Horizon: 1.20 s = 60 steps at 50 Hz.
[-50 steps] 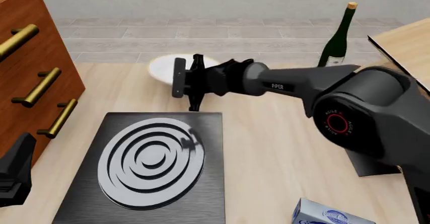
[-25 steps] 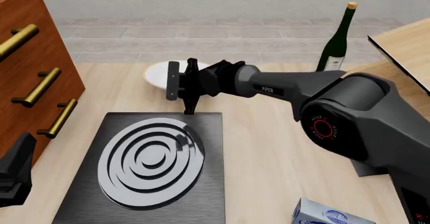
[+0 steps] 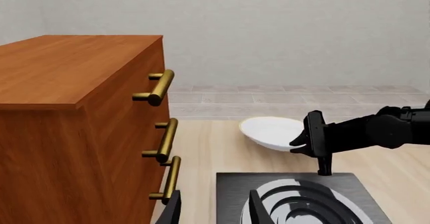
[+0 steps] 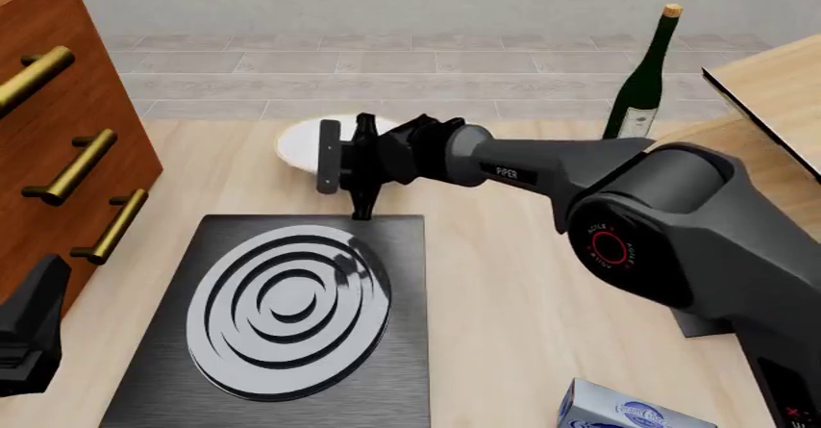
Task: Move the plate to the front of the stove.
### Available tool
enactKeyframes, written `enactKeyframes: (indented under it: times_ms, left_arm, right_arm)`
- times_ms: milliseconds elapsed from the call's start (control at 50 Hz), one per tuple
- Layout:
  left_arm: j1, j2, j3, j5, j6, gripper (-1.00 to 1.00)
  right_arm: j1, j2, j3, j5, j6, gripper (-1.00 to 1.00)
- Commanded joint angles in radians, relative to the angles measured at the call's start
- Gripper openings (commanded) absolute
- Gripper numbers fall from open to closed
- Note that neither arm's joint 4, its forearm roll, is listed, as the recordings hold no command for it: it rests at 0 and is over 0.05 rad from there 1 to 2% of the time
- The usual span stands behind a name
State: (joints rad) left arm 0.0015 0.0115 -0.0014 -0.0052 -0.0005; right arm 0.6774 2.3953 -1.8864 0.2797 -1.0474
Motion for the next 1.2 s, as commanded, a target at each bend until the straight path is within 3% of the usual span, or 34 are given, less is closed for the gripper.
enactKeyframes:
  times_ms: [20, 520, 1200]
  left_arm:
    - [-0.001, -0.002, 0.000, 0.002, 0.000, 1.00]
    - [-0.001, -0.004, 0.001, 0.003, 0.000, 1.00]
    - [-0.001, -0.001, 0.000, 0.001, 0.000, 1.00]
  right_arm:
    - [-0.006, 0.005, 0.000, 0.004, 0.004, 1.00]
    - [-0.012, -0.046, 0.060, -0.024, -0.010, 1.00]
    - [-0.024, -0.251, 0.330, -0.165, -0.009, 1.00]
